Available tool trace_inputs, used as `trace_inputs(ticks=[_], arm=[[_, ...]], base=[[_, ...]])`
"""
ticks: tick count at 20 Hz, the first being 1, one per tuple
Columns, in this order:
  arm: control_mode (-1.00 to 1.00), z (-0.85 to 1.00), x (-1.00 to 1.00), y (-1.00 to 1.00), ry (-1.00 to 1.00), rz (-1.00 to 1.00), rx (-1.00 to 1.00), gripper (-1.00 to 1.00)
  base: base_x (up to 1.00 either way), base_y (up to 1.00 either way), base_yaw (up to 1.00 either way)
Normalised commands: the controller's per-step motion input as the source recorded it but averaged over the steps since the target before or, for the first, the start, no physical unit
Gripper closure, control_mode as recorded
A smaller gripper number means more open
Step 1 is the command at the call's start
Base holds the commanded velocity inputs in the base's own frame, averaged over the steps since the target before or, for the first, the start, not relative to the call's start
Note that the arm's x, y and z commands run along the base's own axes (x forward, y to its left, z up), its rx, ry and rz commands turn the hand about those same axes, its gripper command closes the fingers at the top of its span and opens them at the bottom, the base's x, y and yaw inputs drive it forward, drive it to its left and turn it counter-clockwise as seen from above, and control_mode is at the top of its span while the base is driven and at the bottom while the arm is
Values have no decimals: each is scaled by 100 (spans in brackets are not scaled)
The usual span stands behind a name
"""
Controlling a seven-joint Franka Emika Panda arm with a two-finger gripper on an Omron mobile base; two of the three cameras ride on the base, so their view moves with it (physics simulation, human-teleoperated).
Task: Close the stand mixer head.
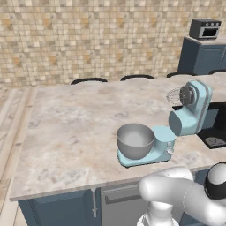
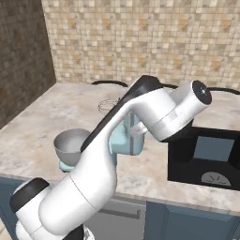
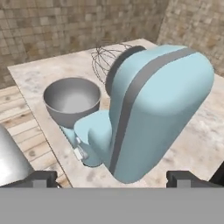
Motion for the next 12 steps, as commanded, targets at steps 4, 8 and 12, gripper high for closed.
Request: trace_inputs(ticks=[4,8,12], arm=[[-100,-6,46,-46,0,21,6,-100],[-100,-19,52,-7,-6,18,15,-100],[-100,-24,19,11,-16,12,30,-100]], base=[[0,0,0],[0,0,0],[0,0,0]])
